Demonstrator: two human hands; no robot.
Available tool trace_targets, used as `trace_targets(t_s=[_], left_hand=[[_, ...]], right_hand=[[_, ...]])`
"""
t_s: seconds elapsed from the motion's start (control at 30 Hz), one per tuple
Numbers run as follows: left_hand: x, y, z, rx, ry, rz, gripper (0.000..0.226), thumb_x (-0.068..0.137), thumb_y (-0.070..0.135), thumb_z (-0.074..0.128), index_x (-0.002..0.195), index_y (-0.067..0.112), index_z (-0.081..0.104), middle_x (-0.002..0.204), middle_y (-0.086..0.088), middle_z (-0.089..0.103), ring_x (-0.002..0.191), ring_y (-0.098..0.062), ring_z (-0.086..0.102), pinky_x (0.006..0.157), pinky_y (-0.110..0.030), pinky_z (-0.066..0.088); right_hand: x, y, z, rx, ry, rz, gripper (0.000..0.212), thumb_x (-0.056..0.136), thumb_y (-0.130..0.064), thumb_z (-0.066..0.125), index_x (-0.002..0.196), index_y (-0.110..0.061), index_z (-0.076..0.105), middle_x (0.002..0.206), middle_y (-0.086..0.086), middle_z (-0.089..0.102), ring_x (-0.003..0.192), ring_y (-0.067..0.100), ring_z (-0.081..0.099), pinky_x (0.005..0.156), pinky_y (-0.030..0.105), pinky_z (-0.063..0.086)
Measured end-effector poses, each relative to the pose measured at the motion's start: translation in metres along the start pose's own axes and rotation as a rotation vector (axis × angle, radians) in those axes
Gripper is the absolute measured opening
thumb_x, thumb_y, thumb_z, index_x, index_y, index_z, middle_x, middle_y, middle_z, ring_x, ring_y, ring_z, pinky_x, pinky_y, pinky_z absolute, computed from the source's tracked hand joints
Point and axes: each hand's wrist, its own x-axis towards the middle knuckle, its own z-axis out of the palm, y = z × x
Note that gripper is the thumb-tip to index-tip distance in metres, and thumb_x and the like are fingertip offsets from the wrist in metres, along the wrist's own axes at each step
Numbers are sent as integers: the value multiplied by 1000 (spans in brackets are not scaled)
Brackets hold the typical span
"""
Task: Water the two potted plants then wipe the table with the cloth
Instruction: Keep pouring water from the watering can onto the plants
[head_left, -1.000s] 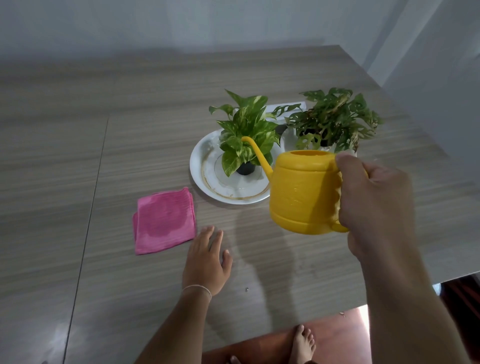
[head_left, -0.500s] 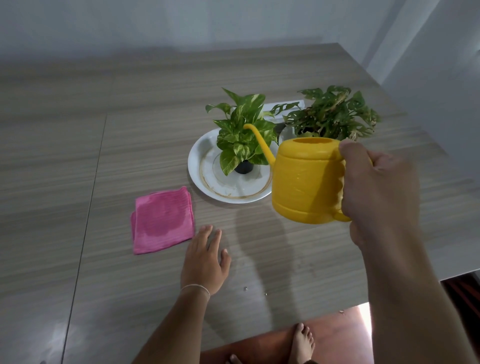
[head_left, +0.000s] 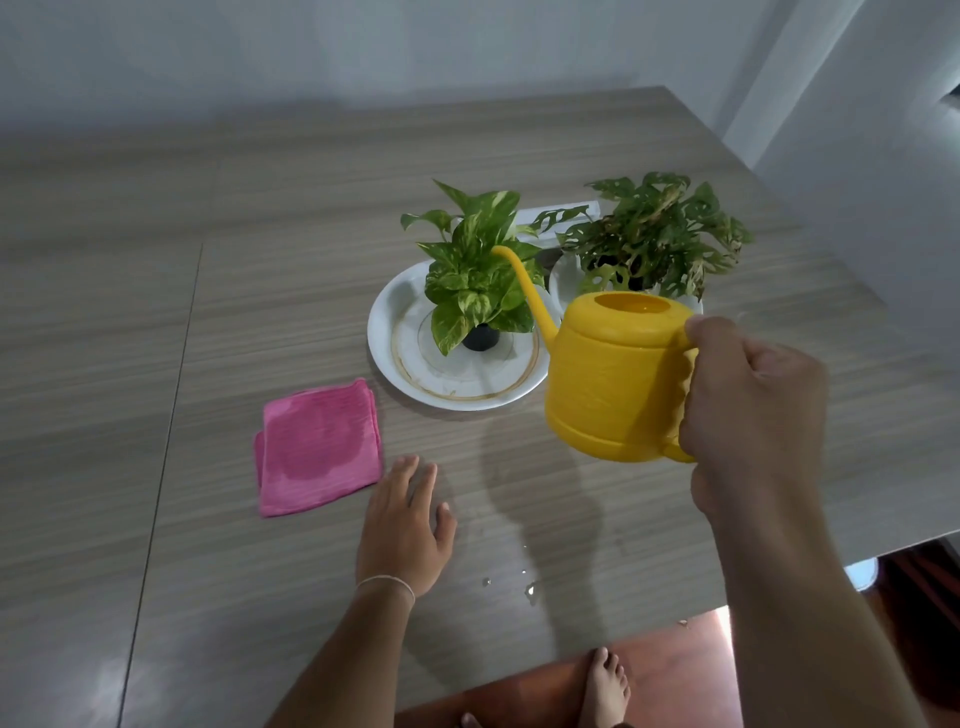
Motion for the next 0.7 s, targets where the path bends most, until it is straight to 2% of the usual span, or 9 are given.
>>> trace_targets(t_s=[0.2,0.33,0.4,0.5,0.63,0.7], left_hand=[[1,0,0,6,-12,-1,56,94,39,44,138,7,60,148,-18,51,140,-35,46,116,-49,40],[2,0,0,2,-11,-4,56,94,39,44,137,7,60,147,-18,51,139,-36,47,116,-48,40],[1,0,-1,0,-8,-2,56,94,39,44,137,7,60,148,-18,51,139,-36,47,116,-48,40],[1,1,-4,-6,-12,-1,56,95,39,44,138,7,59,149,-18,50,140,-35,46,116,-49,40],[0,2,-1,-21,-3,-2,54,95,36,45,137,6,59,147,-19,51,140,-36,46,115,-50,40],[-1,-1,2,-29,23,15,53,94,35,46,136,5,61,146,-19,52,139,-37,47,114,-50,41]], right_hand=[[-7,21,3,54,46,64,49,83,-30,59,60,4,31,52,7,25,53,24,25,50,42,26],[-13,42,7,103,76,80,49,80,-30,59,51,-6,28,48,2,23,52,23,23,49,45,26],[-15,52,9,156,95,106,48,79,-31,59,49,-11,26,51,4,23,54,24,22,47,46,26],[-16,67,11,208,129,116,47,74,-34,58,53,-4,28,58,10,22,58,28,22,46,50,27],[-17,83,6,227,162,94,45,72,-32,57,53,-2,30,56,22,19,56,33,22,45,49,27],[-14,90,0,248,186,113,44,71,-33,57,53,-4,29,57,19,19,56,34,21,44,50,26]])
